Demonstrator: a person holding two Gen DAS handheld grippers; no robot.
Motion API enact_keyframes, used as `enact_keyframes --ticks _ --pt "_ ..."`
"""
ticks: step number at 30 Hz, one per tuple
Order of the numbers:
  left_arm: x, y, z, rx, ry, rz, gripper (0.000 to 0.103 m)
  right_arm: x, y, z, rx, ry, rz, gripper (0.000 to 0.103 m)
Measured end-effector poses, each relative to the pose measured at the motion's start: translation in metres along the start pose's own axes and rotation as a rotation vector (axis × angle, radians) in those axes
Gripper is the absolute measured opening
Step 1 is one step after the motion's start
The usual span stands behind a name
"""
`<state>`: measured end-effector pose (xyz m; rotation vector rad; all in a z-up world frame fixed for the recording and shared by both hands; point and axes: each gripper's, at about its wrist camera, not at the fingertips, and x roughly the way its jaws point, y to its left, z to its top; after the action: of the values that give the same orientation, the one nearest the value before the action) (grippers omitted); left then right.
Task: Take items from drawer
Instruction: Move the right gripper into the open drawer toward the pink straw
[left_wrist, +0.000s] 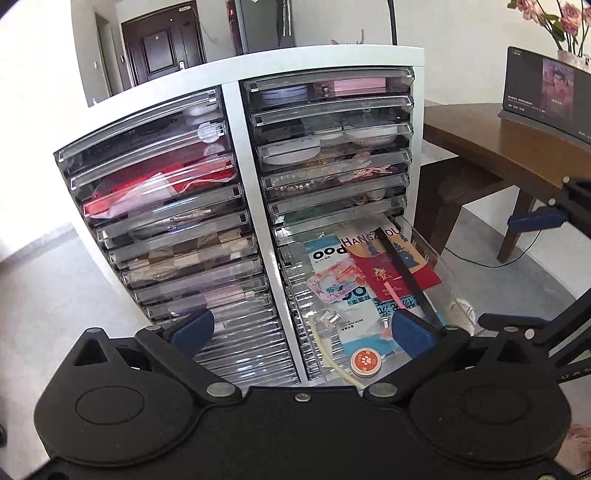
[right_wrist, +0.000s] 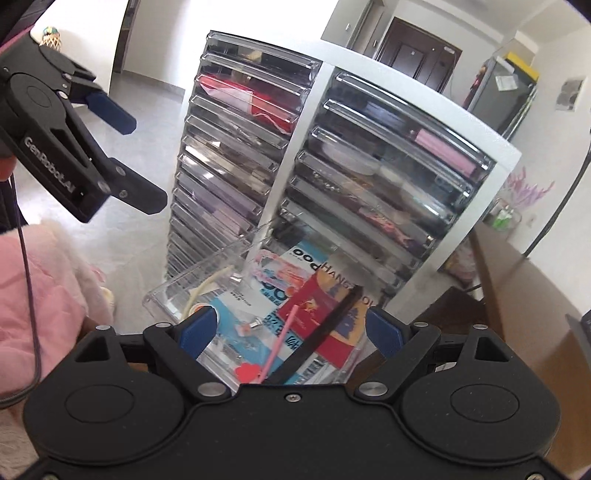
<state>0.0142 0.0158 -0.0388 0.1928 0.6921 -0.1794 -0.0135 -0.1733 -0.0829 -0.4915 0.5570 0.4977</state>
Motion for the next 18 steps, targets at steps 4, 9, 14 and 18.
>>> enact_keyframes --ticks 4,9,14,18 --pt "-0.012 0.001 -0.008 -0.068 -0.011 0.002 0.103 -0.009 -0.010 -0.003 0.072 -0.026 0.038 0.090" --pt "-0.018 -0.006 -0.022 -0.184 -0.015 0.031 0.103 -0.009 -0.015 -0.008 0.132 -0.027 0.029 0.090" --pt "-0.015 -0.011 -0.026 -0.187 0.009 0.069 0.103 -0.006 -0.022 -0.012 0.180 -0.020 0.018 0.090" --pt "-0.021 -0.019 -0.030 -0.188 -0.066 0.090 0.103 -0.005 -0.027 -0.013 0.220 -0.036 -0.010 0.090"
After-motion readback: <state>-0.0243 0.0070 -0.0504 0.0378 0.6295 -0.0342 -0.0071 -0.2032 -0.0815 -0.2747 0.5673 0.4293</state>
